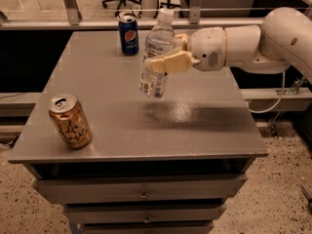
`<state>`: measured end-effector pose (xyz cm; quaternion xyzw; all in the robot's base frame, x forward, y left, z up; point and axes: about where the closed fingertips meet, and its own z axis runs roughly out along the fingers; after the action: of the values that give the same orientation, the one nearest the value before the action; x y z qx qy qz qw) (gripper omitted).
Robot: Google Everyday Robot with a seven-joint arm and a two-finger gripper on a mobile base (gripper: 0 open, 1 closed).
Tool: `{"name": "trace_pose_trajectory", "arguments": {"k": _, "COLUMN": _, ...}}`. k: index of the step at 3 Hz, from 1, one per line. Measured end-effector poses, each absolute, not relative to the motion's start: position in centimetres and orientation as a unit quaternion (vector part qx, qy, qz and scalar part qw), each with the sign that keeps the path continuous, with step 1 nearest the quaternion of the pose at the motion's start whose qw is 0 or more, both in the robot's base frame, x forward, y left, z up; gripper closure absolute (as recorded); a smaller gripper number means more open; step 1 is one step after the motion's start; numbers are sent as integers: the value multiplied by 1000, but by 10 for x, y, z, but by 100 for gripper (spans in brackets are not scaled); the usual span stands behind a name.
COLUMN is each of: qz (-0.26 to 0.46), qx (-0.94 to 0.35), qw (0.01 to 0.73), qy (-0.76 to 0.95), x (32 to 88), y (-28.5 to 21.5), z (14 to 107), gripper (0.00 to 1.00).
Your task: Move blue plastic bottle near orange can
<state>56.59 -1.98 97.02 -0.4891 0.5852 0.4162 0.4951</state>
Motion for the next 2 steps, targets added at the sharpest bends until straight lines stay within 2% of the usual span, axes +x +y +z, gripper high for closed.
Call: {"name": "trace_pose_trajectory", "arguments": {"k": 2, "qz": 428, "qx": -578, "qw": 450, "qy": 530, "x": 532, "y": 43, "z": 972, "gripper": 100}}
